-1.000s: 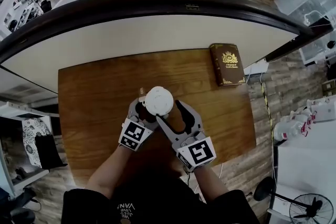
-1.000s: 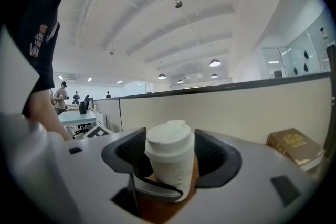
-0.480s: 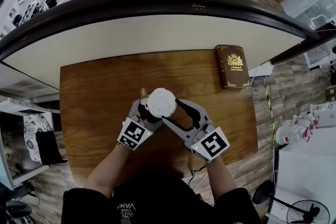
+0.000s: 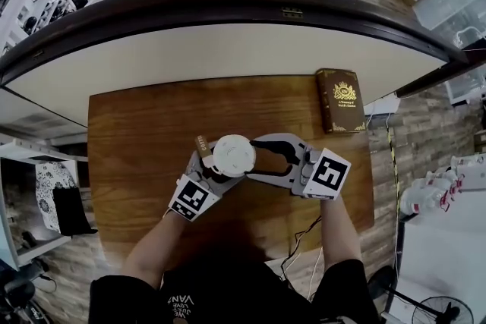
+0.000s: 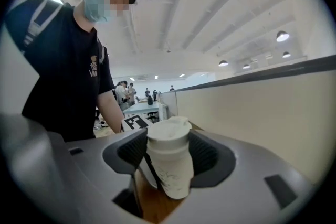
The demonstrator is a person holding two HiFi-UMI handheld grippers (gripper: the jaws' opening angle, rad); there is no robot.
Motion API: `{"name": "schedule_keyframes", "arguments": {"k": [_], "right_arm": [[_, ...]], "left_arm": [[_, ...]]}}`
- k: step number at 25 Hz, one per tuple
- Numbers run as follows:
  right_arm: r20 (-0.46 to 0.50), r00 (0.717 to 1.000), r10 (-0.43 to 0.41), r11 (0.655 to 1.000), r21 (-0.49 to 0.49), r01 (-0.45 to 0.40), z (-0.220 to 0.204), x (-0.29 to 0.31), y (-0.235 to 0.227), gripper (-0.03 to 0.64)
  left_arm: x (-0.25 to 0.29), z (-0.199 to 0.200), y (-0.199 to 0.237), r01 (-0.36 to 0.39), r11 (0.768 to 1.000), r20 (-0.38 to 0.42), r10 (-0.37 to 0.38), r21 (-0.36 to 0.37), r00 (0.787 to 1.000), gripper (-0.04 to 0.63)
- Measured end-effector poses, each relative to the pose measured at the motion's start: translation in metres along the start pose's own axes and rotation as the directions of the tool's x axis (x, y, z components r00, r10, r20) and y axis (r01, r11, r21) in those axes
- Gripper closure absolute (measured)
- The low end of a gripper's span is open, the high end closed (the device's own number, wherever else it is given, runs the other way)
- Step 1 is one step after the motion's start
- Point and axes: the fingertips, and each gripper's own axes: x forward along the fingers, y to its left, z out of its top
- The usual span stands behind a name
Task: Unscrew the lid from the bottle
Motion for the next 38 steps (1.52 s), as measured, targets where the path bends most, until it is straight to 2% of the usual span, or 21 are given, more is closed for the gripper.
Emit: {"name": "schedule_keyframes", "arguments": {"k": [3, 5, 7, 9, 12, 16, 19, 21, 23, 27, 30, 34, 36, 38], "right_arm": [[-0.001, 0.995, 0.096, 0.995, -0.007, -0.096, -0.001, 0.0, -0.002, 0.364], [-0.013, 0.993, 0.115, 0.993, -0.001, -0.116, 0.0, 0.0, -0.002, 0.364], [-0.008, 0.995, 0.101, 0.994, 0.031, -0.101, 0.003, 0.0, -0.004, 0.364], [0.023, 0.999, 0.037, 0.997, 0.071, -0.039, 0.008, -0.003, -0.005, 0.362], [0.108, 0.983, -0.146, 0.984, 0.118, 0.133, 0.017, -0.01, -0.006, 0.359], [0.176, 0.904, -0.39, 0.918, 0.15, 0.367, 0.022, -0.008, 0.008, 0.356], [0.168, 0.813, -0.558, 0.828, 0.174, 0.533, 0.018, -0.006, 0.013, 0.356], [0.15, 0.757, -0.636, 0.77, 0.194, 0.608, 0.013, -0.004, 0.011, 0.356], [0.129, 0.739, -0.662, 0.748, 0.173, 0.64, 0.008, 0.003, 0.011, 0.356], [0.086, 0.75, -0.655, 0.755, 0.112, 0.646, 0.004, 0.013, 0.011, 0.356], [0.08, 0.784, -0.615, 0.788, 0.093, 0.608, 0.003, 0.012, 0.007, 0.354], [0.087, 0.885, -0.456, 0.889, 0.083, 0.45, 0.005, 0.01, 0.004, 0.348], [0.079, 0.94, -0.332, 0.943, 0.064, 0.327, 0.005, 0.01, 0.003, 0.348], [0.059, 0.98, -0.191, 0.982, 0.029, 0.189, 0.007, 0.01, 0.002, 0.347]], "left_arm": [[-0.001, 0.0, 0.0, -0.001, 1.0, -0.003, 0.001, -0.001, 1.0, 0.216], [0.0, 0.0, 0.0, -0.003, 1.0, -0.001, 0.003, 0.002, 1.0, 0.216], [0.0, 0.001, 0.001, -0.006, 1.0, 0.001, 0.006, 0.004, 1.0, 0.216], [0.0, 0.001, 0.0, -0.007, 1.0, 0.004, 0.007, 0.003, 1.0, 0.216], [0.0, 0.001, 0.0, -0.008, 1.0, 0.009, 0.008, 0.001, 1.0, 0.216], [-0.001, 0.001, 0.001, -0.014, 1.0, 0.014, 0.014, 0.0, 1.0, 0.216], [-0.001, 0.002, -0.002, -0.017, 1.0, 0.01, 0.017, 0.0, 1.0, 0.216], [-0.001, 0.001, -0.002, -0.021, 1.0, 0.008, 0.021, -0.001, 1.0, 0.216], [0.0, -0.001, -0.001, -0.025, 1.0, 0.006, 0.025, -0.005, 1.0, 0.216], [0.0, -0.002, 0.0, -0.029, 1.0, 0.004, 0.029, -0.004, 1.0, 0.216], [0.0, -0.002, 0.001, -0.027, 1.0, 0.002, 0.027, 0.0, 1.0, 0.216], [0.001, -0.002, 0.0, -0.023, 1.0, 0.0, 0.023, -0.003, 1.0, 0.218], [0.0, -0.002, 0.0, -0.022, 1.0, 0.001, 0.022, 0.0, 1.0, 0.218], [0.0, -0.002, 0.0, -0.023, 1.0, 0.003, 0.023, 0.001, 1.0, 0.218]]}}
